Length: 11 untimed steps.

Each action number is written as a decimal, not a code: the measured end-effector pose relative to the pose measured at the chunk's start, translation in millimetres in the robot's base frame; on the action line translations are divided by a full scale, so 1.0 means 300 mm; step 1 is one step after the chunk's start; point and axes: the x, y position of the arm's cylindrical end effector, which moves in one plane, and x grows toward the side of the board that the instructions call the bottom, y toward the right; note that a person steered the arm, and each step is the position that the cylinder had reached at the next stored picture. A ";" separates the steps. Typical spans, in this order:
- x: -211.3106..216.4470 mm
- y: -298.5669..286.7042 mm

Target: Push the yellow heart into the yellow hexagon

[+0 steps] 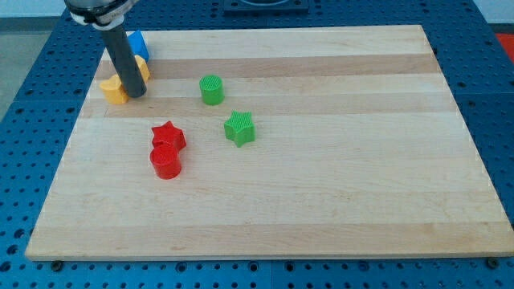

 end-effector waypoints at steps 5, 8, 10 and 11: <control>0.120 -0.193; 0.065 -0.184; 0.050 -0.157; 0.040 -0.137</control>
